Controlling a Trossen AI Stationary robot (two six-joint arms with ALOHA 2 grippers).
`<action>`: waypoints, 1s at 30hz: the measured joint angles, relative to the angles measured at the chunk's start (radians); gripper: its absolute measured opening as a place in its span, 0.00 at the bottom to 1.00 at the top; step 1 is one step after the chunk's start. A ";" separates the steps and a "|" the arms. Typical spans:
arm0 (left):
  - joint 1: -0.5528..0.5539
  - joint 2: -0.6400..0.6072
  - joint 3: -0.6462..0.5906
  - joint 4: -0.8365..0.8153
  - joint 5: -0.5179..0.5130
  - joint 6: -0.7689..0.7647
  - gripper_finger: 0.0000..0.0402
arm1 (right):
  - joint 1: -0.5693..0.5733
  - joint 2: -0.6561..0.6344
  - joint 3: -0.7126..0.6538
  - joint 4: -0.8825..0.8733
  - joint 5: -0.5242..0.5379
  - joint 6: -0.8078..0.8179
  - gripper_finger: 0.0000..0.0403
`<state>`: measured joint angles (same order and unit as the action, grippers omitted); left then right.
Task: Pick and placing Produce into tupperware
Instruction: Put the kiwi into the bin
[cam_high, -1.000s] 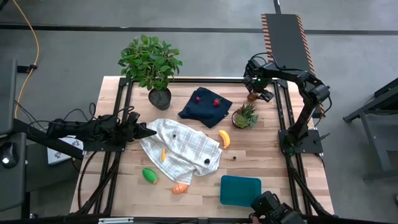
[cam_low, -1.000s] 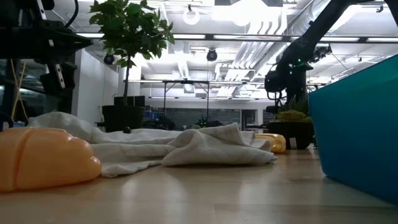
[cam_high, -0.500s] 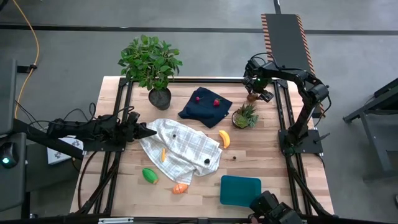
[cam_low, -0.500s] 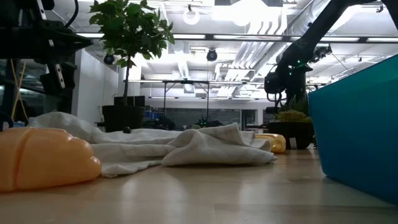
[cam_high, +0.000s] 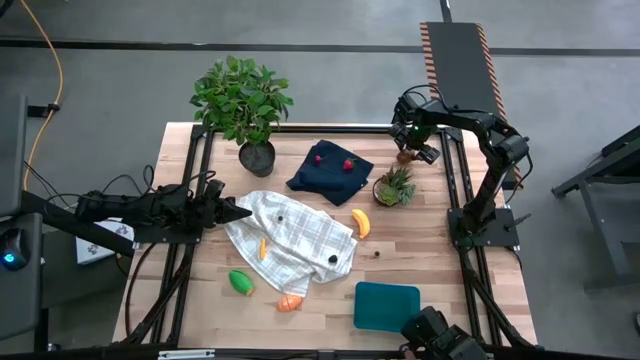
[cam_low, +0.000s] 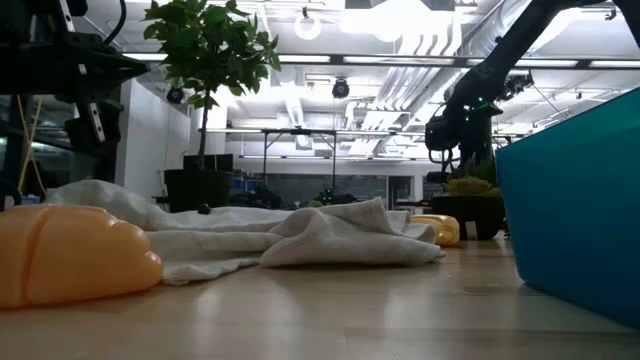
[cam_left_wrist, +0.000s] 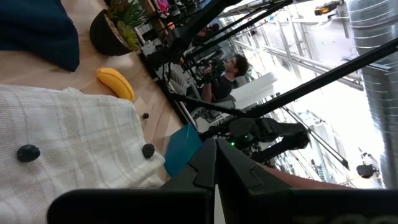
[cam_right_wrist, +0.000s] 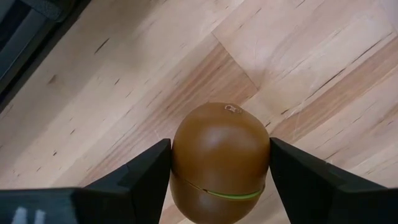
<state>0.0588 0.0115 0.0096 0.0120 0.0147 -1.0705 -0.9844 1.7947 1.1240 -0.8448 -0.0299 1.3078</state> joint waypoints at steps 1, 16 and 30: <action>0.000 0.000 0.000 0.000 0.000 0.000 0.00 | 0.000 0.000 0.000 0.000 0.000 0.000 0.60; 0.000 0.000 0.000 0.000 0.000 0.000 0.00 | 0.000 -0.012 0.023 0.002 0.000 -0.029 0.60; 0.000 0.000 0.000 0.000 0.001 0.000 0.00 | 0.005 -0.134 0.040 0.019 -0.015 -0.086 0.60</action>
<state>0.0586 0.0115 0.0093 0.0116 0.0156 -1.0702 -0.9794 1.6605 1.1638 -0.8259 -0.0451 1.2220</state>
